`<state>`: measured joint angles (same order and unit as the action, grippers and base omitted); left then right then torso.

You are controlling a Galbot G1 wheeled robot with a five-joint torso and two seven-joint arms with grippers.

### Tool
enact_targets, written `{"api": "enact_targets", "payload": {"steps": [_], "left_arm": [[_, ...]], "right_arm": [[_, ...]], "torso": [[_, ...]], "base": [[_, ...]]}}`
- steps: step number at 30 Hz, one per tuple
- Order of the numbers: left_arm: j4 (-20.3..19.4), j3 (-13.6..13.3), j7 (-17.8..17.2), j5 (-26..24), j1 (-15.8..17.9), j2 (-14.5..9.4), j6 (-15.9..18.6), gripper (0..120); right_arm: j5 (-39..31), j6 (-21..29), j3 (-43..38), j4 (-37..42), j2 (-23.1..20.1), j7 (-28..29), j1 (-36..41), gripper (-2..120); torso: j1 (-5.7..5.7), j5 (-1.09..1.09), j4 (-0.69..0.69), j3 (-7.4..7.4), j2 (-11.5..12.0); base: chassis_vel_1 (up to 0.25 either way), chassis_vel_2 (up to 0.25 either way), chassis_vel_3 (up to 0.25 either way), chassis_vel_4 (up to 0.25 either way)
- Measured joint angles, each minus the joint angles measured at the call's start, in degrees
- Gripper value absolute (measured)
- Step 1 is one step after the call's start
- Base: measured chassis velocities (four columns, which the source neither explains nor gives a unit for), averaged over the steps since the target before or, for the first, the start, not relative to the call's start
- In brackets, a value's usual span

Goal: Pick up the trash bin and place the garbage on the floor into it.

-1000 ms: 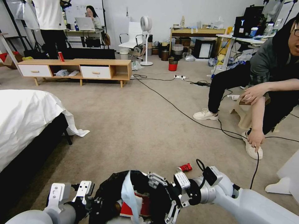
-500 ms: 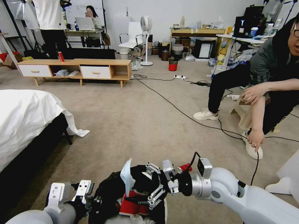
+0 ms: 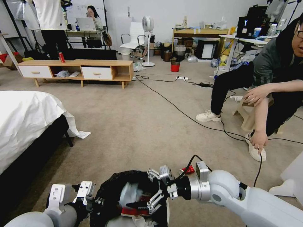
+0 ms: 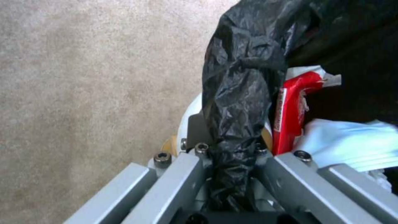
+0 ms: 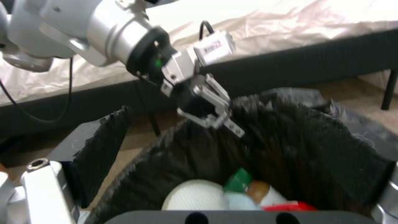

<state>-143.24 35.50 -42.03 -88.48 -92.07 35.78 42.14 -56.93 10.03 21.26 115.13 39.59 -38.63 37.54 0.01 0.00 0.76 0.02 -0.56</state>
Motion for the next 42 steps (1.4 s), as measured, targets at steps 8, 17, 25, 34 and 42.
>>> {"api": "enact_targets", "payload": {"steps": [8, 17, 25, 34, 42], "left_arm": [[0.0, 0.2, 0.1, 0.0, 0.1, 0.0, 0.0, 1], [0.1, 0.3, 0.1, 0.2, 0.1, 0.2, 0.0, 1], [0.7, -0.3, 0.3, 1.8, -0.5, 1.1, 0.0, 1], [0.6, 0.2, 0.4, 3.7, -1.9, 2.1, 0.0, 1], [0.9, 1.0, 0.9, 4.6, -2.7, 2.4, 0.0, 1]], "right_arm": [[1.5, 0.9, 0.6, -1.3, -0.9, 2.0, 1.0, 100], [2.6, 0.3, -3.4, -1.9, -2.3, 1.0, 3.8, 100], [1.7, -4.7, -16.8, -0.1, -1.9, -1.4, 13.4, 100], [-0.1, -12.3, -21.7, -2.0, 5.2, 0.3, 14.5, 100], [4.3, -19.0, -24.3, -6.2, 7.2, 17.2, 16.8, 100]], "torso": [[0.0, 0.0, 0.0, 0.0, 0.0], [0.0, 0.01, -0.01, 0.0, 0.0], [0.0, -0.01, 0.03, 0.0, 0.0], [0.0, 0.0, -0.02, 0.0, 0.0], [0.0, 0.0, 0.02, 0.0, 0.0]], "base": [[0.0, 0.0, 0.0, 0.0], [0.0, 0.0, 0.0, 0.0], [0.0, 0.0, 0.0, 0.0], [0.0, 0.0, 0.0, 0.0], [0.0, 0.0, 0.0, 0.0]]}}
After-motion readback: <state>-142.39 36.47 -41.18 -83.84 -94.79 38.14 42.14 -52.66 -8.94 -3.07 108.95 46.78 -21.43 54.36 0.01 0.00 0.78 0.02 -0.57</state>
